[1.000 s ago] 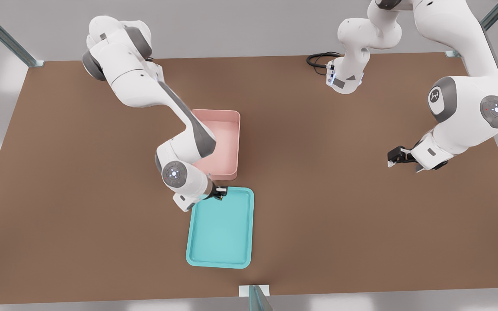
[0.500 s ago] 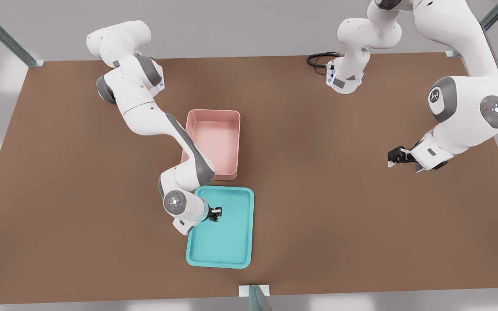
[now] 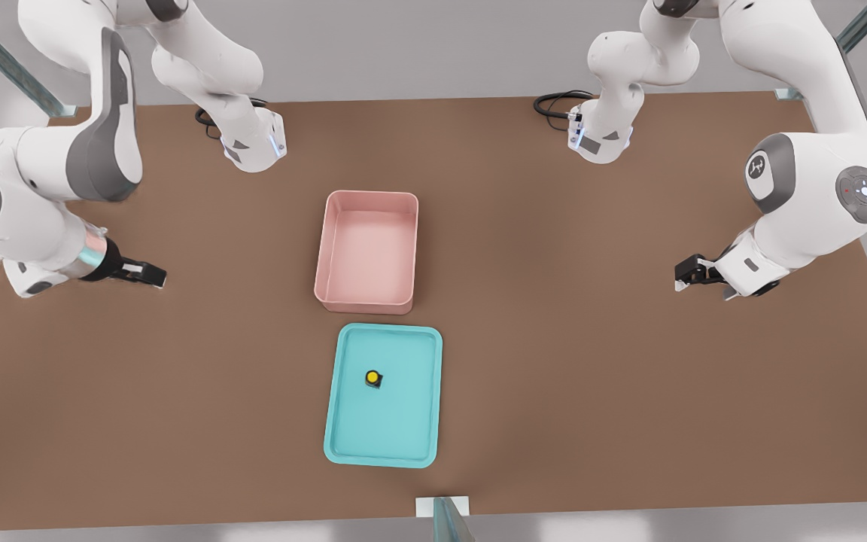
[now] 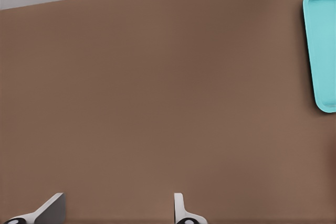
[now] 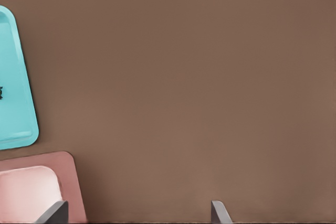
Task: The left arm remains still, and the right arm places the button from the box into the tray
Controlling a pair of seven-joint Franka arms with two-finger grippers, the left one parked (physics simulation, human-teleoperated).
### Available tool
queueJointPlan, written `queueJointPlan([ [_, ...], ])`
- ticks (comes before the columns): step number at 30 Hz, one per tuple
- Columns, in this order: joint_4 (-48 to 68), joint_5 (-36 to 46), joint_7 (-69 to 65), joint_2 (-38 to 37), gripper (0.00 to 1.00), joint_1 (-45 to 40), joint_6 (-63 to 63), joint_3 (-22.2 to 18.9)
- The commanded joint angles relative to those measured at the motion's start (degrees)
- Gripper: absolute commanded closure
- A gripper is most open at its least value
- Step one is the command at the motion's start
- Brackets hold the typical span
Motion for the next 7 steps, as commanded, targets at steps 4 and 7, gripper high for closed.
queueJointPlan([
  [4,-1.22,-0.09,-11.58,0.55,0.0,1.58,-5.84,0.87],
  [7,-1.22,-0.17,-11.93,1.87,0.0,1.49,-5.75,0.87],
])
